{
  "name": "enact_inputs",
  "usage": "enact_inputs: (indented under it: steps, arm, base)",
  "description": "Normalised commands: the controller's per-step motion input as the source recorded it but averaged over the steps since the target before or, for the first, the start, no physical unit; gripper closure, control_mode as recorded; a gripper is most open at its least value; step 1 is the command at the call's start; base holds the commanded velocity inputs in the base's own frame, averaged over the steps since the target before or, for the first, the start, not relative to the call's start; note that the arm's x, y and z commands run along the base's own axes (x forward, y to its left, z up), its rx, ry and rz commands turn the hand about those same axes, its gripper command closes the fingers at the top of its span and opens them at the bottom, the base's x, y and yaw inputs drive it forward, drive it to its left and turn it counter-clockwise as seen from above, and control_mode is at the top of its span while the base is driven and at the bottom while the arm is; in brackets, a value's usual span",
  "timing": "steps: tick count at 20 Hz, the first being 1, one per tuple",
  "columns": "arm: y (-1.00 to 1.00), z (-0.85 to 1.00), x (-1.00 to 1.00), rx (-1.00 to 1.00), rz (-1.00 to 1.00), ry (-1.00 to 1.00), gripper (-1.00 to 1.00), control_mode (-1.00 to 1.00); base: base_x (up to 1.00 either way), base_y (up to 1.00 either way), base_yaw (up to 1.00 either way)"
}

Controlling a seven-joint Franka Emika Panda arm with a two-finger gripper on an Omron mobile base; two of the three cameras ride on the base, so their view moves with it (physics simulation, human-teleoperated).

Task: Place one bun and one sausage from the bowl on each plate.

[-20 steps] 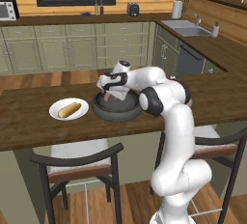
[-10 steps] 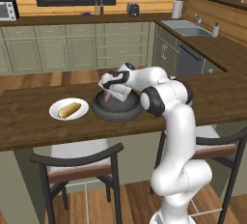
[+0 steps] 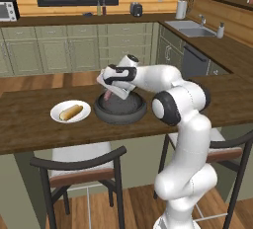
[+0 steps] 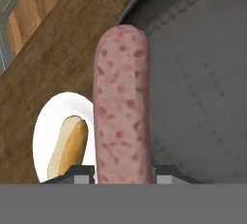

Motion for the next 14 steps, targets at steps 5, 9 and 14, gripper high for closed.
enact_inputs:
  steps: [5,9,14]
  arm:
    - [1.00,0.19,-0.44,0.00,0.00,0.15,1.00,-1.00]
    - [1.00,0.00,0.00,0.00,0.00,0.17,1.00,-1.00]
    - [0.82,-0.01,0.23,-0.08,-0.05,0.13,1.00,-1.00]
  base:
    - [0.00,0.00,0.00]
    - [0.00,0.00,0.00]
    - [0.00,0.00,0.00]
